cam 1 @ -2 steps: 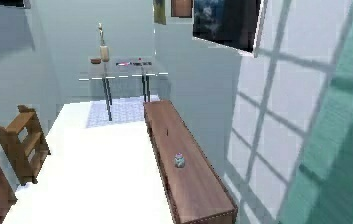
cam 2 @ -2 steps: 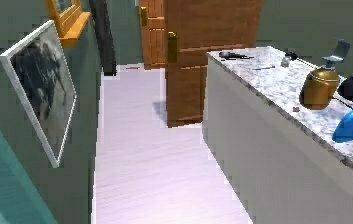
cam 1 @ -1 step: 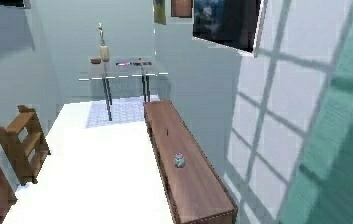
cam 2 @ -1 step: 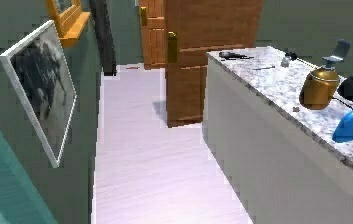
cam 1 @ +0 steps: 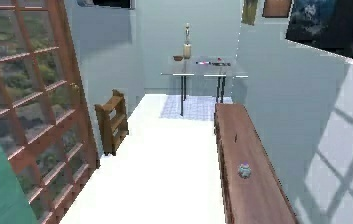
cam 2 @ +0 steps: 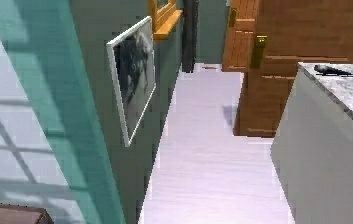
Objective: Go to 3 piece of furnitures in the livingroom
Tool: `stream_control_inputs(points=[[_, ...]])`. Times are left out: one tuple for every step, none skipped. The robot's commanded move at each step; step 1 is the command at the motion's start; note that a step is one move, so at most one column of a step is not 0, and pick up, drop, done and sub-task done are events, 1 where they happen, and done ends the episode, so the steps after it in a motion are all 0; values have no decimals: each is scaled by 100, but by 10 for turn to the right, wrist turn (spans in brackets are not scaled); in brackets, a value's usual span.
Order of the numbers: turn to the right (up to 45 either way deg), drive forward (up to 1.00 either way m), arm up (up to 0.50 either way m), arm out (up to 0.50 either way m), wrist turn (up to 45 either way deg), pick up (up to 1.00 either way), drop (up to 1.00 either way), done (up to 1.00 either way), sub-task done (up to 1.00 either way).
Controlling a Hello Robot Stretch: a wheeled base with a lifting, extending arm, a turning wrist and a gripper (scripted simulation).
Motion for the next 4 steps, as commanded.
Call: stream_control_inputs(points=[[0,100,0,0,0,0,0,0,0],[0,35,0,0,0,0,0,0,0],[-450,0,0,0,0,0,0,0,0],[0,0,0,0,0,0,0,0,100]])
